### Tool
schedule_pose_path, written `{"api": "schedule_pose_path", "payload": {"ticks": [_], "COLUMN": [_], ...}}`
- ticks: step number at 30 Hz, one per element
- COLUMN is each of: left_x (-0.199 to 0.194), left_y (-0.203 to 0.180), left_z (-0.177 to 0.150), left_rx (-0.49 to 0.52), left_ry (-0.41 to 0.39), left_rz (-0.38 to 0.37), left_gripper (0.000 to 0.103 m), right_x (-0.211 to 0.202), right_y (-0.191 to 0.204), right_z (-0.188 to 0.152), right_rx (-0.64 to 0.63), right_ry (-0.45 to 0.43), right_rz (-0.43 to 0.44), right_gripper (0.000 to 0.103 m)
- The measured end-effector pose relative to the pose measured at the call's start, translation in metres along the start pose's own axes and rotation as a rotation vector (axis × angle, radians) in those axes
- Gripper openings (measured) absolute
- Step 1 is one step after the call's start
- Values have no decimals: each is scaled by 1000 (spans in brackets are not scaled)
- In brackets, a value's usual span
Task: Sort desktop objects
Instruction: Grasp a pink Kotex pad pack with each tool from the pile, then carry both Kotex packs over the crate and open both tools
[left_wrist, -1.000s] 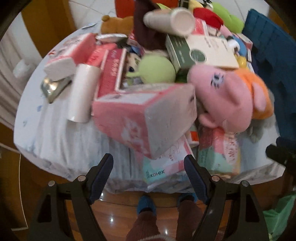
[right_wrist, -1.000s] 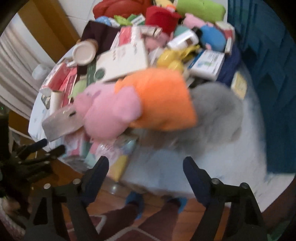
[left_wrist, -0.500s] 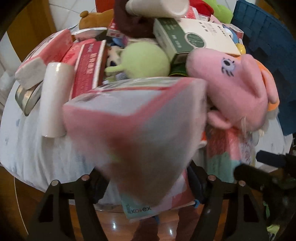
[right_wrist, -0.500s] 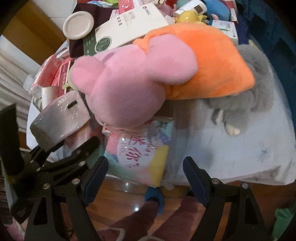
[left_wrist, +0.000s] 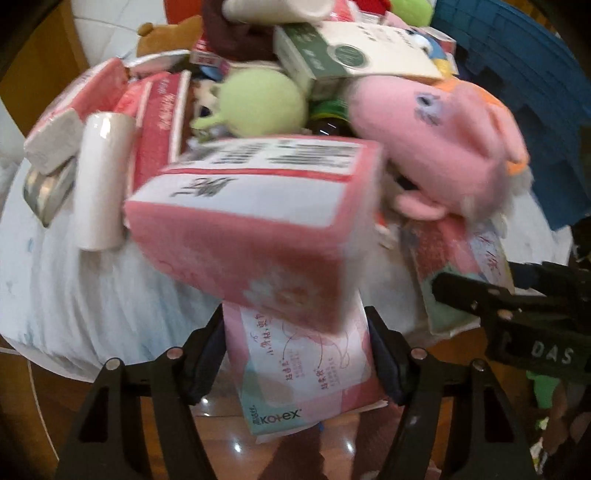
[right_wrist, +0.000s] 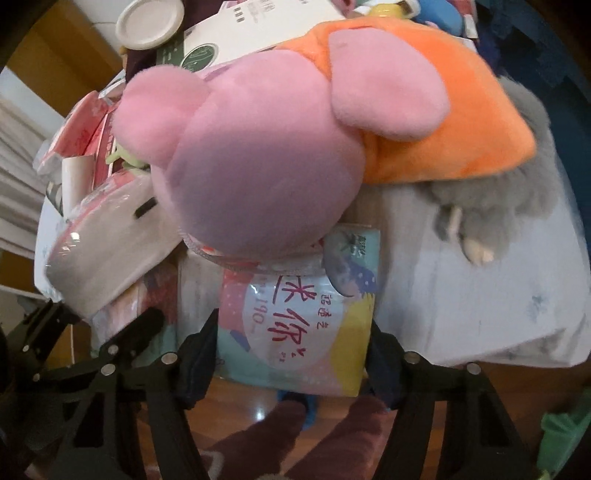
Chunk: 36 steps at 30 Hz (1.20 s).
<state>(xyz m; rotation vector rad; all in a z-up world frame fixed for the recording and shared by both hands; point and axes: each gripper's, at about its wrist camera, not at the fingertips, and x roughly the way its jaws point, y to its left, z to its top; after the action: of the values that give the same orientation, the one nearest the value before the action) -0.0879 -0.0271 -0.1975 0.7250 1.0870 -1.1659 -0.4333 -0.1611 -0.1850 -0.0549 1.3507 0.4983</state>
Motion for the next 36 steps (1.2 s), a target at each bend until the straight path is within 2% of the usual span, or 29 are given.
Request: {"api": "schedule_pose_path", "payload": {"ticks": [8,13,15,18,22,25,26,32,36], "left_x": [-17,-49,-59,-80,-93,-109,-111,-158,-190], "left_y": [-32,-60,-53,-64,-71,-84,-89,-149,-209], "left_z": [1,12,33,52,64,79,75,134,168], "left_rx": [83,147,167,190,189,179,181,182,195], "left_ry": [-11,-112,-173,-266,-328,-385,-404,-549,-653], "left_rz": [-72,-63,-40,-11,7,0,-1,-53,-101], "left_gripper": [69,69,68,66,65,65,65,65,65], "right_x": [-21,-56,-78,-108,-133,-149,-156,-243,-314], "right_y": [-27,-45,-48,-50,-63,-61,-63,-92,-132], "right_z": [-15,-21,-20,-12,16,20,19,39,51], "right_rx": [25,53,58,51,48,34,29,4,3], "right_ry": [-3,-61,-124,-226,-304,-356,-379,-572,-715], "right_rz": [-47,-82,-93,-110,-107,-109,-109,-132,-184], "right_gripper": [67,67,67,67,67,67,67,67,67]}}
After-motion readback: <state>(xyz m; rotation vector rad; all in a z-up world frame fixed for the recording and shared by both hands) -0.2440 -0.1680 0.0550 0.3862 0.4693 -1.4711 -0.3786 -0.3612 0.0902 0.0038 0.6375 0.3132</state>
